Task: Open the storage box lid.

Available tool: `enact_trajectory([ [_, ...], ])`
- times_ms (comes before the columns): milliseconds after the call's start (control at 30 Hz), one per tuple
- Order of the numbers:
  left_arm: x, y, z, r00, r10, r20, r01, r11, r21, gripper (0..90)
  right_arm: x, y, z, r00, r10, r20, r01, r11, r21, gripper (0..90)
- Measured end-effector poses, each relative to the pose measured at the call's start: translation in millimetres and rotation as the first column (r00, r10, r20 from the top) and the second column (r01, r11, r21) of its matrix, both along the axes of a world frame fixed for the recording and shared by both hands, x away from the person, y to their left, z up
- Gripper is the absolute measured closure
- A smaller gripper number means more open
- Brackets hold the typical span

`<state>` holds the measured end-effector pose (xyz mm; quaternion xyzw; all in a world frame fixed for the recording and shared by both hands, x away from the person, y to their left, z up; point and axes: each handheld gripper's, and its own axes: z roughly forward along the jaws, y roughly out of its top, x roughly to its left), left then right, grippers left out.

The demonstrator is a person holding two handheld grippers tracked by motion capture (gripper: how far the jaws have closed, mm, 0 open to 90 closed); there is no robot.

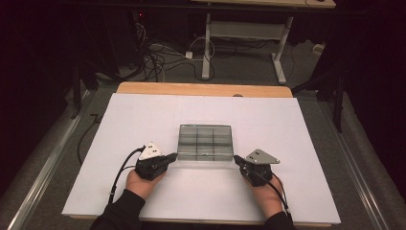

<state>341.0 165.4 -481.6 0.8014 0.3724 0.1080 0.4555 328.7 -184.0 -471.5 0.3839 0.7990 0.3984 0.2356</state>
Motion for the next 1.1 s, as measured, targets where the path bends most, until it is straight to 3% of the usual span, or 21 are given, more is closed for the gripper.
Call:
enact_trajectory([
  [1100, -0.9, -1.0, -0.1, 1.0000, 0.009, 0.003, -0.009, 0.9999, 0.005, 87.9, 2.0, 0.7, -1.1, 0.9999, -0.001, 0.014, 0.001, 1.000, 0.012, 90.0],
])
